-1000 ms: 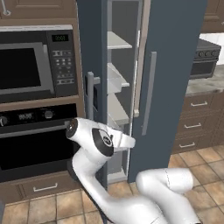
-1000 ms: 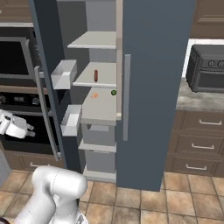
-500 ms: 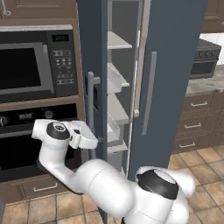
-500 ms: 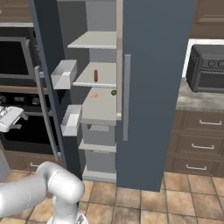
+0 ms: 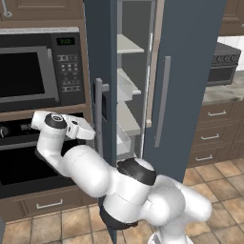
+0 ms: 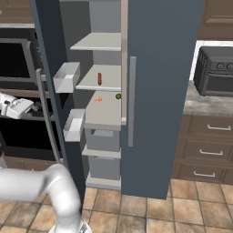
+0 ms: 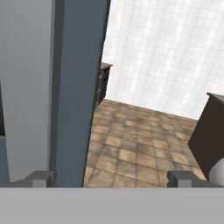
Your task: Store the hot dog in the freezer for long-term storage. Close the freezer door after placing the cooked food.
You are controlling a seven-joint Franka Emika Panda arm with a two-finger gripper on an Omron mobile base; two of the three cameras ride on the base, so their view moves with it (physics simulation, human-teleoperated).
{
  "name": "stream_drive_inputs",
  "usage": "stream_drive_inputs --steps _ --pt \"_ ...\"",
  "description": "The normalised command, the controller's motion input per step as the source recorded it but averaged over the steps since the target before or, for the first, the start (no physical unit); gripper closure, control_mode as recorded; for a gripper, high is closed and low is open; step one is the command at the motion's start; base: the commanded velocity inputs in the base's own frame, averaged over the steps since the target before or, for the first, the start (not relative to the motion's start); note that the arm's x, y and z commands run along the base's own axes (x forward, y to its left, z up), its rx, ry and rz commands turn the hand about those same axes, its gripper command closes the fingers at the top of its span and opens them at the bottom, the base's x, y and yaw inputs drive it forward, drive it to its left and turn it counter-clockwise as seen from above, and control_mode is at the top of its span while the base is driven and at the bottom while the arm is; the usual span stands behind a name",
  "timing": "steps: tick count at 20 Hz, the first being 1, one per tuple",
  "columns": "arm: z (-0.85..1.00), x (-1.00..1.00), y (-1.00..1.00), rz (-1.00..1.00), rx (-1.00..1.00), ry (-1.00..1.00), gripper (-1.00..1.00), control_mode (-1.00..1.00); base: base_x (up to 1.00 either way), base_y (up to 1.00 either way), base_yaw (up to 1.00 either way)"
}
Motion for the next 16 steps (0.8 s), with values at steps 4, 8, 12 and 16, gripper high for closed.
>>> stream_drive_inputs --steps 4,8,12,16 --pt "0.0 0.97 0.01 0.12 0.0 0.03 -1.0 -1.0 0.0 0.0 0.0" --pt "0.0 0.63 -0.01 0.15 0.0 0.06 -1.0 -1.0 0.0 0.0 0.0" --pt "0.0 0.09 -0.36 0.09 0.0 0.08 -1.0 -1.0 0.0 0.0 0.0" --pt "0.01 0.0 -0.9 0.06 0.02 0.12 -1.0 -1.0 0.0 0.0 0.0"
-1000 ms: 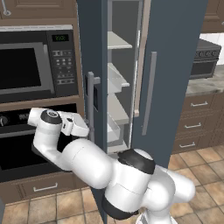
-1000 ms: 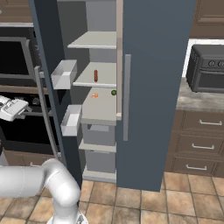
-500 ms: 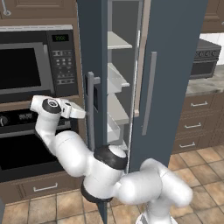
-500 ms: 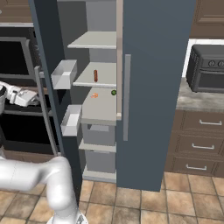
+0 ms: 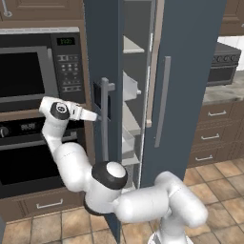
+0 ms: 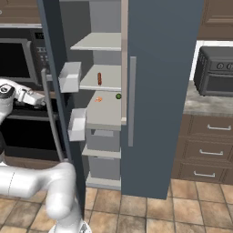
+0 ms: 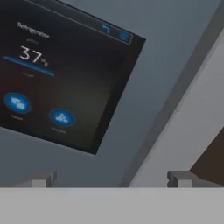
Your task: Store the hot dog in the freezer for long-term storage. Close the freezer door after placing the cooked food.
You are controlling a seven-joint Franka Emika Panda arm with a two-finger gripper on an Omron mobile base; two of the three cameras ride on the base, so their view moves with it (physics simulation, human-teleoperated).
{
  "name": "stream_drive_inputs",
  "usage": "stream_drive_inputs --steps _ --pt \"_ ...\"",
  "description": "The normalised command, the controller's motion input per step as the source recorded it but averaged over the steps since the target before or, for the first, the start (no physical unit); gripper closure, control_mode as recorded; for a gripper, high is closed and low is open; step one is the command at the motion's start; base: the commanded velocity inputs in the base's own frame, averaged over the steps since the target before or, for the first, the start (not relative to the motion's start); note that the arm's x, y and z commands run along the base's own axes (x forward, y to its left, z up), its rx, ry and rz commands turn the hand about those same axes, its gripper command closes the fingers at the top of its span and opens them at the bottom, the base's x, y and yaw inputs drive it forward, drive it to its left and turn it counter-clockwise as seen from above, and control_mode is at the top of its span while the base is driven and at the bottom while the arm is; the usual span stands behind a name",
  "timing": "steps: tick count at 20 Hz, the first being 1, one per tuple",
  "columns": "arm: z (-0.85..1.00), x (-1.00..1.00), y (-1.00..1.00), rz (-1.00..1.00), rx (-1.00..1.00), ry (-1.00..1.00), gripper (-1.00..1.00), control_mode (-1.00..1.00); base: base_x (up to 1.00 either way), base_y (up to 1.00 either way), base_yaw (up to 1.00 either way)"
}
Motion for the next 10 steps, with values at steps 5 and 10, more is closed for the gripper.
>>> stream_drive_inputs --steps 5,10 --pt "0.0 0.03 -1.0 0.14 0.09 0.06 -1.0 -1.0 0.0 0.0 0.0" --pt "0.0 0.07 -1.0 0.36 0.15 -0.04 -1.0 -1.0 0.0 0.0 0.0"
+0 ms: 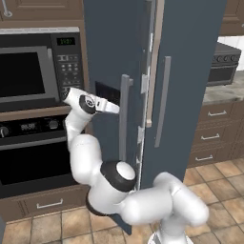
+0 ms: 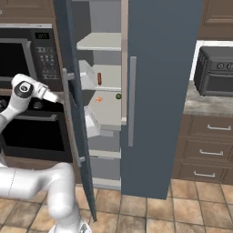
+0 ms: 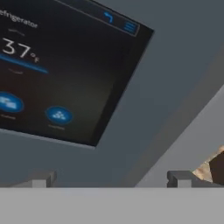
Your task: Store the hot dog in the freezer for long-term storage. Close the freezer door after placing the cooked food.
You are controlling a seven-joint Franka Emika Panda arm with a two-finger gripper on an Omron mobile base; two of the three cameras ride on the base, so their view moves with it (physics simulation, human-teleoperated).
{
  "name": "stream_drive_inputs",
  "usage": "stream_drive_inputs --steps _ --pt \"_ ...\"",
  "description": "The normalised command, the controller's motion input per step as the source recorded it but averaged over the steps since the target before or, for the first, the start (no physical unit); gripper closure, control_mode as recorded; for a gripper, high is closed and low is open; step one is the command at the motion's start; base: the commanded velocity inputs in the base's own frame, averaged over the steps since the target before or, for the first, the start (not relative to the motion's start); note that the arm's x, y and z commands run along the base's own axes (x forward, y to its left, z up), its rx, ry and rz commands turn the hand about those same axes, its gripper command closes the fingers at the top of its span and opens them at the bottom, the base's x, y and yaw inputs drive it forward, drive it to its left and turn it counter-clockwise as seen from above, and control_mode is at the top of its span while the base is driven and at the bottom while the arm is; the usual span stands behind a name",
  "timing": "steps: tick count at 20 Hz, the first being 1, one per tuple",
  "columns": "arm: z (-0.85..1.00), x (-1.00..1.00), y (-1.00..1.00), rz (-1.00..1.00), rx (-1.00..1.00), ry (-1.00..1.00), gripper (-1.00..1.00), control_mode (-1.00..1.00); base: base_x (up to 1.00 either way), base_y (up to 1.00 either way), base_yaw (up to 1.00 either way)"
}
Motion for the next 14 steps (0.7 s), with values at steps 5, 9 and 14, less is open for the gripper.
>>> stream_drive_inputs --steps 5,9,14 --pt "0.01 0.0 -1.0 0.45 0.12 -0.07 -1.0 -1.0 0.0 0.0 0.0" --pt "0.12 0.11 -0.96 0.42 0.05 0.0 -1.0 -1.0 0.0 0.0 0.0" --pt "0.22 0.3 -0.95 0.32 0.08 0.03 -1.0 -1.0 0.0 0.0 0.0"
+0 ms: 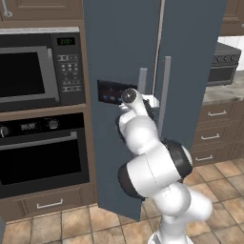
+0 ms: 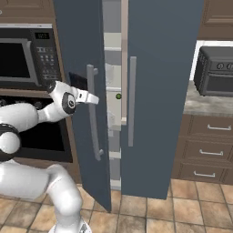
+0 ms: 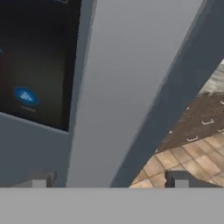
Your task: Store the hot dog in the freezer for long-term storage. Close the freezer door after placing the cooked food.
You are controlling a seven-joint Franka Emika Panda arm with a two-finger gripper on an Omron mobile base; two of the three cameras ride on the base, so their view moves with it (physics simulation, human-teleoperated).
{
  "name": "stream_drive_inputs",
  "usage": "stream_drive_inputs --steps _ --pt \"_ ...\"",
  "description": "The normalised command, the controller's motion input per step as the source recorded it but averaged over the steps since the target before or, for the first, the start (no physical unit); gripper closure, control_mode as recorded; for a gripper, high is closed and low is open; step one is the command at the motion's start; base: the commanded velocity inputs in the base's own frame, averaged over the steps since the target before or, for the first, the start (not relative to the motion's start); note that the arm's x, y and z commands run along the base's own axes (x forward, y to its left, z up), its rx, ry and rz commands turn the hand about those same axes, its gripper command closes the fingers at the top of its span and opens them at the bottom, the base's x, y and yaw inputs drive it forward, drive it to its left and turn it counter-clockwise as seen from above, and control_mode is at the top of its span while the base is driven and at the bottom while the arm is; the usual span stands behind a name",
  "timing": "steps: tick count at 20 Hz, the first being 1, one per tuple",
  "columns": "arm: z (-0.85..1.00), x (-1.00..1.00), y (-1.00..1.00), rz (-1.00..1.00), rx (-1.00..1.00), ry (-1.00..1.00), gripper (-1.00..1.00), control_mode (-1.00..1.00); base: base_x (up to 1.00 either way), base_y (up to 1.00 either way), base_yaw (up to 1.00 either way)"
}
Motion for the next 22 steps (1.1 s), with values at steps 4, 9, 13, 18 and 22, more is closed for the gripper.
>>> stream_drive_inputs --steps 4,9,13,18,22 --pt "0.24 0.56 -0.37 0.2 0.03 0.01 -1.0 -1.0 0.0 0.0 0.0" --pt "0.57 0.48 -0.13 0.07 0.04 0.14 -1.0 -1.0 0.0 0.0 0.0" --pt "0.44 0.68 -0.17 0.0 0.13 0.17 -1.0 -1.0 0.0 0.0 0.0" --pt "0.06 0.6 -0.07 0.02 0.09 -0.01 -1.0 -1.0 0.0 0.0 0.0" --pt "0.0 0.51 -0.14 0.12 0.12 -0.05 -1.0 -1.0 0.0 0.0 0.0"
